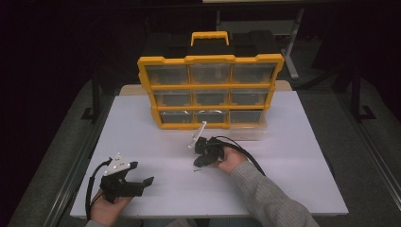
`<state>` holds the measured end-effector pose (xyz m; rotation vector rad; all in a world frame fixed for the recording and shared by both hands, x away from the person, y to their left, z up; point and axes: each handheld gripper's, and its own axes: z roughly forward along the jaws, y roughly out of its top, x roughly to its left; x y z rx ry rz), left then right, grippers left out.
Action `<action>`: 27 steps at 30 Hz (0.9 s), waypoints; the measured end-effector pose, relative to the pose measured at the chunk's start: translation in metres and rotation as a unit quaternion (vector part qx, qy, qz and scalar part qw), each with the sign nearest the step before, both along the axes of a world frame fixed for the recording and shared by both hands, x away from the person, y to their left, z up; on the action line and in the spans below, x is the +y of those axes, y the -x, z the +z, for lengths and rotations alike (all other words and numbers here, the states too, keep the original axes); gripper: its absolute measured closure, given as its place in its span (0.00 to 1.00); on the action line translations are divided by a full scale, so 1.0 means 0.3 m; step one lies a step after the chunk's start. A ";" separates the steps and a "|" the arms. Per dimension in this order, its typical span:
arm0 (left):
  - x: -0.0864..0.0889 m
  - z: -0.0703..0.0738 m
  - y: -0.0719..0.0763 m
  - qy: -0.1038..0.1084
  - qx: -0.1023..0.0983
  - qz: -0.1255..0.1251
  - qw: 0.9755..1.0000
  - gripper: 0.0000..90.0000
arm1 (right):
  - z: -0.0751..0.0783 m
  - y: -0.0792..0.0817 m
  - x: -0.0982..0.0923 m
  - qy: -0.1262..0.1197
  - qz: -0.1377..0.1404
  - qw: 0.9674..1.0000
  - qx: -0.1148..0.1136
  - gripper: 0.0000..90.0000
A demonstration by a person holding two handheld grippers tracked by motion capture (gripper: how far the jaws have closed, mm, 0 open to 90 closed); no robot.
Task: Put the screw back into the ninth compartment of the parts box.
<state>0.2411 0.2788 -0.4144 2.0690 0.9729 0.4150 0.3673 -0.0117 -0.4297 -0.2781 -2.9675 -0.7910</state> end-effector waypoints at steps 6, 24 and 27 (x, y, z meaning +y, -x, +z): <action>-0.001 -0.001 0.000 -0.001 0.000 -0.001 1.000 0.18 | 0.031 -0.002 -0.022 -0.015 -0.005 1.000 0.009 0.96; -0.005 -0.005 -0.003 -0.001 0.002 0.000 1.000 0.18 | 0.273 -0.069 -0.223 -0.063 -0.055 0.996 -0.010 0.96; -0.006 -0.006 -0.003 0.001 0.003 0.000 1.000 0.18 | 0.318 -0.088 -0.266 -0.062 -0.068 0.995 -0.022 0.96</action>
